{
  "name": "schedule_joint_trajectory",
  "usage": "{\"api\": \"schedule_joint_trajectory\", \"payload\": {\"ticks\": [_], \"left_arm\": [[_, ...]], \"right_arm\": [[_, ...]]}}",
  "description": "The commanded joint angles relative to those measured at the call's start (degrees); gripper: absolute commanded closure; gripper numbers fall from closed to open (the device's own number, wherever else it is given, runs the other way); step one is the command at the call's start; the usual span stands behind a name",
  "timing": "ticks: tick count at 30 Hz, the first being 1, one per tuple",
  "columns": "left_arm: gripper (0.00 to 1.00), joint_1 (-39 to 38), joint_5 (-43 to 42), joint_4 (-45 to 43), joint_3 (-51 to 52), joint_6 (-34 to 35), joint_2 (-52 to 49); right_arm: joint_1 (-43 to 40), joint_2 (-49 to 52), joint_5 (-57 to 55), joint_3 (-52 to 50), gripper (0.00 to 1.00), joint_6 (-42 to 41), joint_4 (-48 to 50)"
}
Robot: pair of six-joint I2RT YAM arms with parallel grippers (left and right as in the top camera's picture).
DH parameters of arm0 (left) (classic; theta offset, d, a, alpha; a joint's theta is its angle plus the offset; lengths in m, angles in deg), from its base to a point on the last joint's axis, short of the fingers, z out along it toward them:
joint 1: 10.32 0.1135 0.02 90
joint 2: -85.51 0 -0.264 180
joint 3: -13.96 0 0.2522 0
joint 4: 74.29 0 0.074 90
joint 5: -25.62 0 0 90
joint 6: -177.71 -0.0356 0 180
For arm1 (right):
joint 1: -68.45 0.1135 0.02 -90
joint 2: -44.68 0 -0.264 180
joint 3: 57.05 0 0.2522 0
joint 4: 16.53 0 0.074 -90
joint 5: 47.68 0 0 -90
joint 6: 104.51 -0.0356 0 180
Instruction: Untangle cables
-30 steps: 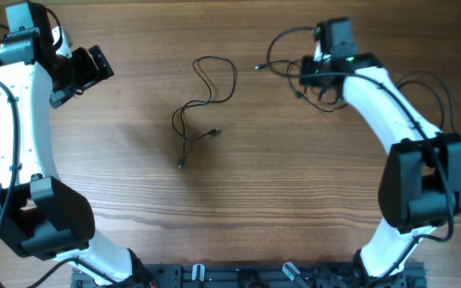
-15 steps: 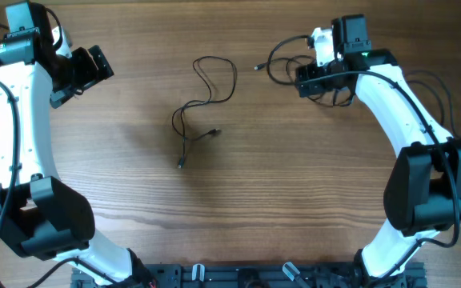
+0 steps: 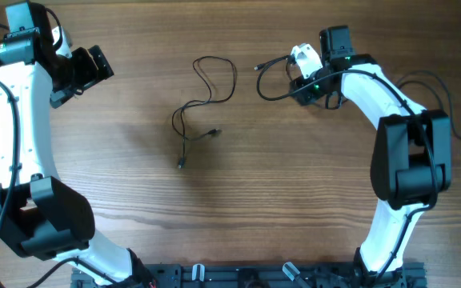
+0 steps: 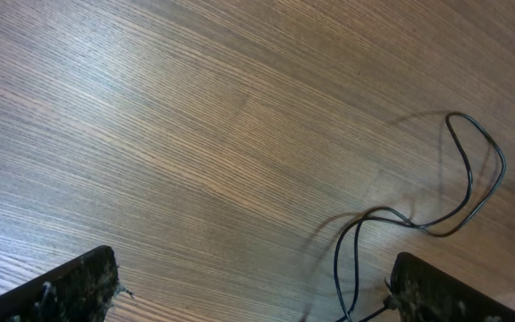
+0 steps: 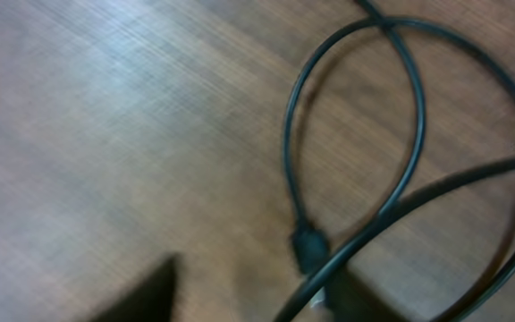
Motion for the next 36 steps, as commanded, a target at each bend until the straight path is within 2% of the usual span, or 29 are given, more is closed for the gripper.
{"api": "schedule_joint_trajectory", "payload": {"ticks": [1,4,8,16,24,31,36], "left_arm": [[0.0,0.22,-0.85,0.0,-0.37,0.52,0.0],[0.0,0.22,-0.85,0.0,-0.37,0.52,0.0],[0.0,0.22,-0.85,0.0,-0.37,0.52,0.0],[0.0,0.2,-0.85,0.0,-0.37,0.52,0.0],[0.0,0.22,-0.85,0.0,-0.37,0.52,0.0],[0.0,0.22,-0.85,0.0,-0.37,0.52,0.0],[0.0,0.22,-0.85,0.0,-0.37,0.52,0.0]], "right_arm": [[0.02,1.01,-3.85,0.59,0.96,-2.32,1.99],[-1.55,0.11,-9.46,1.42,0.96,-10.16,2.08],[-5.6,-4.26,-12.76,1.73,0.96,-15.06,1.95],[-16.41,-7.28,-20.7,1.62,0.96,-17.88,-6.6],[-25.77,-11.39,-20.74,1.62,0.96,-22.32,-14.69],[-26.29,-18.67,-20.65,1.68,0.96,-22.32,-12.24],[-26.23,-20.85,-8.28,1.31,0.96,-26.12,-12.44]]}}
